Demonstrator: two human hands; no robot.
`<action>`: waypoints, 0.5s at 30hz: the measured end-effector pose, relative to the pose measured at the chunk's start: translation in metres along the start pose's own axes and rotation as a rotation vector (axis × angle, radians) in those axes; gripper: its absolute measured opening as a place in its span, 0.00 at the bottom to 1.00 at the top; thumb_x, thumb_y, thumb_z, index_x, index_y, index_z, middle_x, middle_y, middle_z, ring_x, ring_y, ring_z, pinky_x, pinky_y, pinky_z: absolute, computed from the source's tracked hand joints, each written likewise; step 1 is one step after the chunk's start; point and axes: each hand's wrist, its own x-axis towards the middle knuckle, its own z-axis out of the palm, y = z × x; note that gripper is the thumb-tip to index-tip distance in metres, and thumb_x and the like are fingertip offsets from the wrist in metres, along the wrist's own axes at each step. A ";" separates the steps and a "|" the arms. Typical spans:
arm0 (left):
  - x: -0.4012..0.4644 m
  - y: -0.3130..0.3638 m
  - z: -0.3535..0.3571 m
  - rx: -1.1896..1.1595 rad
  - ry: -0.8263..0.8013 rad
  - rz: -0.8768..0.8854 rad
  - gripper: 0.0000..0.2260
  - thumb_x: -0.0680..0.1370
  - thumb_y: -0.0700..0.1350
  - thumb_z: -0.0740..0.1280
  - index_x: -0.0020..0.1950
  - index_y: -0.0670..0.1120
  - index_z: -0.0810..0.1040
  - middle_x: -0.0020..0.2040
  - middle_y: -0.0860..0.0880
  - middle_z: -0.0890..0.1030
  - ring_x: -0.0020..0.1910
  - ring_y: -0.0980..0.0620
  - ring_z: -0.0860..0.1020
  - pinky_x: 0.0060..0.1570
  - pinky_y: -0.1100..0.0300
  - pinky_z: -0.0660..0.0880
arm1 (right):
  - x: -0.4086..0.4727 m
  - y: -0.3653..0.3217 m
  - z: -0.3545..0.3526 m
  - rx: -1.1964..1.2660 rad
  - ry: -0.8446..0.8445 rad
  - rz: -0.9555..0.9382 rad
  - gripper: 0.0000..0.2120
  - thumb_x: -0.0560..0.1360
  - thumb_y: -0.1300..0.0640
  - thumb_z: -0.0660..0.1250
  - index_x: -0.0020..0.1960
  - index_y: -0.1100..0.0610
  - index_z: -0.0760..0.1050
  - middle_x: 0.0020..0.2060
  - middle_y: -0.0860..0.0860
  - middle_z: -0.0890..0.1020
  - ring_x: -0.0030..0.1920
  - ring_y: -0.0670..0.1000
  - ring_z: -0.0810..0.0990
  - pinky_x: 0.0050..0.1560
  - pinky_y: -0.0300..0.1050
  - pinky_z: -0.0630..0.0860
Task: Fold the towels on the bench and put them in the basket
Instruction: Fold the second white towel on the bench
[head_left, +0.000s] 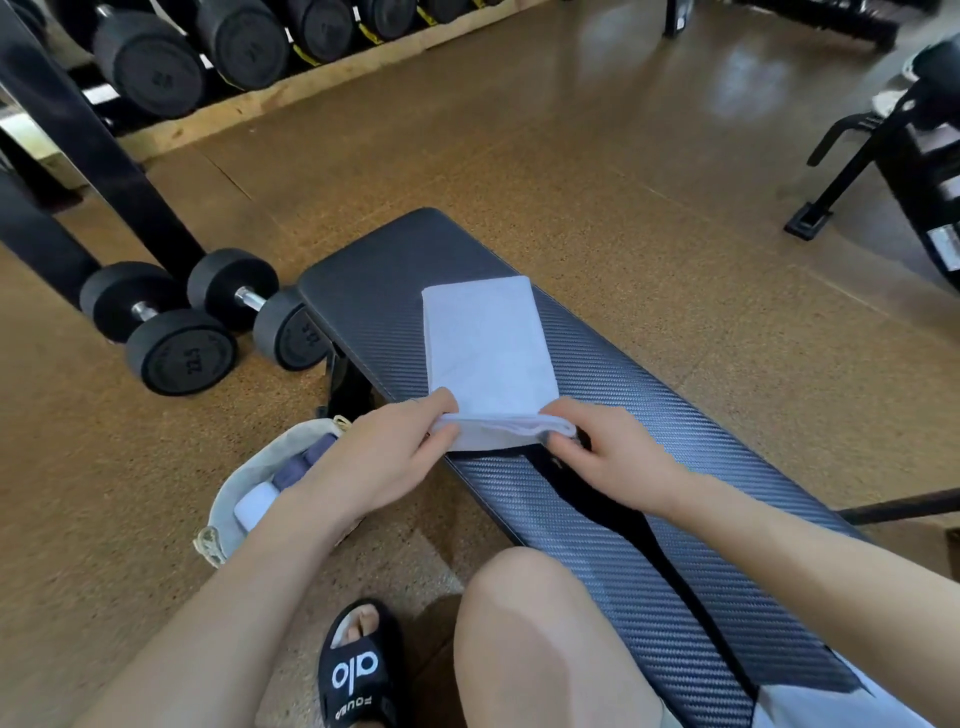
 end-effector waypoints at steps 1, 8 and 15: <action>0.001 -0.005 0.000 -0.041 0.015 -0.010 0.06 0.85 0.52 0.57 0.51 0.52 0.69 0.35 0.53 0.76 0.36 0.53 0.75 0.40 0.46 0.73 | 0.001 -0.001 -0.002 0.062 0.000 0.069 0.06 0.82 0.52 0.62 0.47 0.50 0.75 0.38 0.46 0.80 0.39 0.46 0.78 0.44 0.43 0.73; 0.006 -0.017 0.011 -0.130 0.064 -0.065 0.13 0.84 0.58 0.55 0.53 0.51 0.74 0.42 0.56 0.77 0.42 0.59 0.75 0.47 0.48 0.75 | 0.022 0.000 -0.001 0.191 0.016 0.255 0.15 0.83 0.48 0.60 0.44 0.55 0.76 0.31 0.42 0.74 0.32 0.42 0.70 0.35 0.41 0.64; 0.009 -0.008 0.014 -0.101 0.074 -0.030 0.21 0.77 0.55 0.69 0.68 0.56 0.68 0.60 0.57 0.77 0.55 0.56 0.76 0.55 0.54 0.75 | 0.029 0.002 0.000 0.221 0.066 0.296 0.18 0.84 0.48 0.60 0.45 0.62 0.74 0.33 0.46 0.72 0.32 0.44 0.68 0.35 0.44 0.63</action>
